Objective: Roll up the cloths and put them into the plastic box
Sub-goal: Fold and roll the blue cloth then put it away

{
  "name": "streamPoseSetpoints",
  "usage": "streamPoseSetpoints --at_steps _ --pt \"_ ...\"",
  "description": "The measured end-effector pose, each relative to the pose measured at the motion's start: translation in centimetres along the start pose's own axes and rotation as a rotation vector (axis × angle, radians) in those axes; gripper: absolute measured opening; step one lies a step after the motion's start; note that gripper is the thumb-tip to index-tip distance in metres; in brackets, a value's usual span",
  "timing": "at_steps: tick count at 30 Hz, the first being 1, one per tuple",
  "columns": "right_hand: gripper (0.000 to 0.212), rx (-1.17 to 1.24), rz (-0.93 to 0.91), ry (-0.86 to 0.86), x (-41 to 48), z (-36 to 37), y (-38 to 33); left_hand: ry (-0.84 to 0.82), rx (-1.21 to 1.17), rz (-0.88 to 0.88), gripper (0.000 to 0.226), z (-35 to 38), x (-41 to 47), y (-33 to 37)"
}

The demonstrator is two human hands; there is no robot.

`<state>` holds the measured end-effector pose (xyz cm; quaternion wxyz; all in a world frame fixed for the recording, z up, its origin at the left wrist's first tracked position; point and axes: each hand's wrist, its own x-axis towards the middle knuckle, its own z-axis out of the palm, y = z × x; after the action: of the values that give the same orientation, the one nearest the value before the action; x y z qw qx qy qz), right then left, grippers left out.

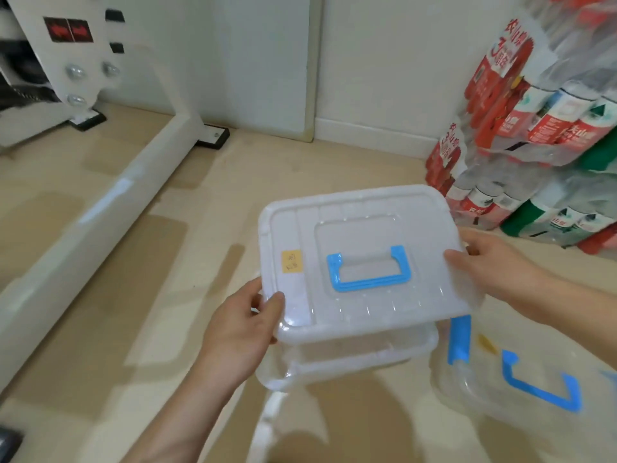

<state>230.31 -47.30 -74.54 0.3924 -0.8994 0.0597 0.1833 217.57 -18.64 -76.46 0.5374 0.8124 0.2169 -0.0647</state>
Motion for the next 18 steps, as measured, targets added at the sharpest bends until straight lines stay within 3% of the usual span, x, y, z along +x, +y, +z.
streamPoseSetpoints --at_steps 11,18 --pt "0.033 -0.333 0.024 -0.084 0.0 5.7 2.9 0.047 0.310 -0.034 0.010 1.3 -1.1 -6.8" --pt "0.023 -0.440 -0.001 -0.007 0.5 6.5 3.9 0.117 0.528 0.014 0.017 1.8 -0.4 -7.2"
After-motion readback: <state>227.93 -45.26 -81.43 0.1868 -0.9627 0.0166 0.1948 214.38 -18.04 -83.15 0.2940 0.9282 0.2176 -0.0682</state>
